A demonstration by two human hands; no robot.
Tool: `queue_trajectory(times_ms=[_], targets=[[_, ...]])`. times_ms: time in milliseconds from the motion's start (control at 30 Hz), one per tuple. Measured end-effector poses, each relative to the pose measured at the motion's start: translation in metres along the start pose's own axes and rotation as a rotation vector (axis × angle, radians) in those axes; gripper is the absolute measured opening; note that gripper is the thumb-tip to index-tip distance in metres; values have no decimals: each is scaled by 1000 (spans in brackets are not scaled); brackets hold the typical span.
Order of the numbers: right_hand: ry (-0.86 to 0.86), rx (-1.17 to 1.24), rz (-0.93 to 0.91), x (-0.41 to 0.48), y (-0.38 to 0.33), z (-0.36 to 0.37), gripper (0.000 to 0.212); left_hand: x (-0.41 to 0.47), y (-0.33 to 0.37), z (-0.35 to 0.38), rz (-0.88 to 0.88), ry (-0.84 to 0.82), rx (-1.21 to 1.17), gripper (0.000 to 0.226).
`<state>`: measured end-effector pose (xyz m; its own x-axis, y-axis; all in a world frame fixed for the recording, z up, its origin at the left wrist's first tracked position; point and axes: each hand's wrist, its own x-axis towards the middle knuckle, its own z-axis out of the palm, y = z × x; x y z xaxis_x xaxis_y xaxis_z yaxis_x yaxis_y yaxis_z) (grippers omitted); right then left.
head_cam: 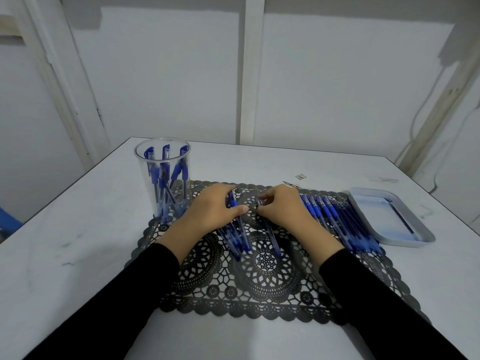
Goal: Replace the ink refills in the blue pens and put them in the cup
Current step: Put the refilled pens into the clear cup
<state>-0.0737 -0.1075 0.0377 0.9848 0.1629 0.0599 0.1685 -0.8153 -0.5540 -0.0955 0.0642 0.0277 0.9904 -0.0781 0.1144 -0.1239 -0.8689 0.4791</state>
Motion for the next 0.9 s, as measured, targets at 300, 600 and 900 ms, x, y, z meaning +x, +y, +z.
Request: queue_trajectory(times_ms=[300,600,900], targets=[[227,415,-80,-8,1,-21,41,-11,22,-1,25,290,-725,60],[455,743,-366,-7,-62,-71,38,-32,69,-80,322,657,-885,59],[583,1026,-582,0,-137,-58,32,-44,22,-163,497,1086,-675,36]])
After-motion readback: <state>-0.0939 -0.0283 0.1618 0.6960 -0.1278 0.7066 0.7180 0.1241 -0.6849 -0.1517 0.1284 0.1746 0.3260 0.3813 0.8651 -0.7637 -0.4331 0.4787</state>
